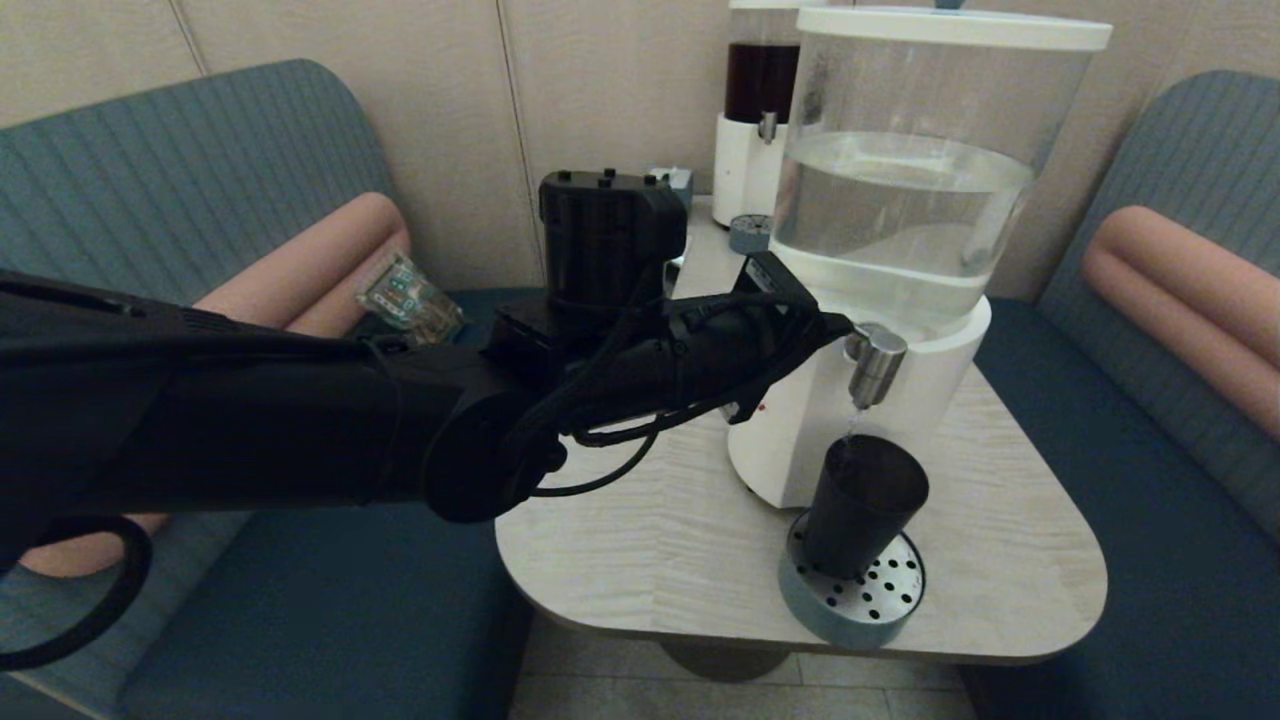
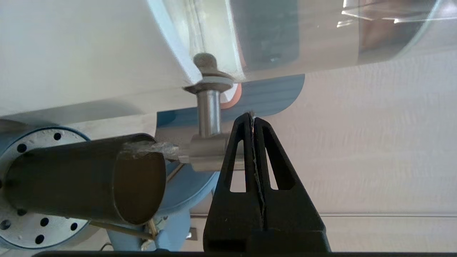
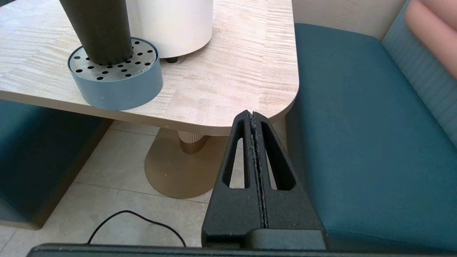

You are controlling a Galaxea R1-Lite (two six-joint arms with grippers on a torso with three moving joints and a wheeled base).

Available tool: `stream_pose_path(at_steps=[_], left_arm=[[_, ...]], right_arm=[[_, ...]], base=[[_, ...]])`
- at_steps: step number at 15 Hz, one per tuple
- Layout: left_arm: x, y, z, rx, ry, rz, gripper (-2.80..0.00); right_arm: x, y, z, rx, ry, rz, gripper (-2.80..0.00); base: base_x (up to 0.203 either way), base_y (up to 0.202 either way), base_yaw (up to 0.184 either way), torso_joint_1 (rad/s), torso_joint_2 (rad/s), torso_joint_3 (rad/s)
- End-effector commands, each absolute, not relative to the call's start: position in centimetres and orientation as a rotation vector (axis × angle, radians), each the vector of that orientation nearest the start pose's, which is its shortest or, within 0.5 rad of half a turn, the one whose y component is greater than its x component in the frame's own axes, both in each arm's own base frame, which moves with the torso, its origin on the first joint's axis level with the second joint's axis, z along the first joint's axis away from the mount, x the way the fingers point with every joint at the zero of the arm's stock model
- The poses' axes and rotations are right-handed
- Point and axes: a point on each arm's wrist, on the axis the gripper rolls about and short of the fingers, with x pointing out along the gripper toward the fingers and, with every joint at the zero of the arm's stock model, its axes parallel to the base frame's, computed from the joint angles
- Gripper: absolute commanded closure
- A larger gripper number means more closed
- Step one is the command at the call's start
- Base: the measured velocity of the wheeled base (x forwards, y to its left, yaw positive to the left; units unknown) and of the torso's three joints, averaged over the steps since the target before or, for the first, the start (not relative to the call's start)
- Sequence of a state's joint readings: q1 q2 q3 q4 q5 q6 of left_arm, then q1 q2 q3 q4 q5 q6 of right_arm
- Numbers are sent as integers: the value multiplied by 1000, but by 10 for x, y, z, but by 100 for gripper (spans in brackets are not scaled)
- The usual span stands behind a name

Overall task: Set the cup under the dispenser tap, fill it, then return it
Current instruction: Turn off the faucet

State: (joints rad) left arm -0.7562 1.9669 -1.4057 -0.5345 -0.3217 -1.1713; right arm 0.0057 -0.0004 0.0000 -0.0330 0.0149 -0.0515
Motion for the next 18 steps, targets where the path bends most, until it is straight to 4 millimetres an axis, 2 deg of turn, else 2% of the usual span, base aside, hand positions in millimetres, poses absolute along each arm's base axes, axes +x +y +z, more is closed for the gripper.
stream_pose_path(at_steps=[1, 11, 18], left_arm=[[293, -286, 242, -1049, 659, -929, 0], [300, -294, 245, -1055, 644, -955, 0], [307, -302, 239, -1053, 657, -966, 0]], right_arm=[[-22, 0, 75, -52, -19, 21, 0], [-22, 0, 75, -52, -20, 21, 0], [-22, 0, 75, -52, -20, 21, 0]], base=[[0, 0, 0, 0, 0, 0], [0, 0, 0, 0, 0, 0], [0, 0, 0, 0, 0, 0]])
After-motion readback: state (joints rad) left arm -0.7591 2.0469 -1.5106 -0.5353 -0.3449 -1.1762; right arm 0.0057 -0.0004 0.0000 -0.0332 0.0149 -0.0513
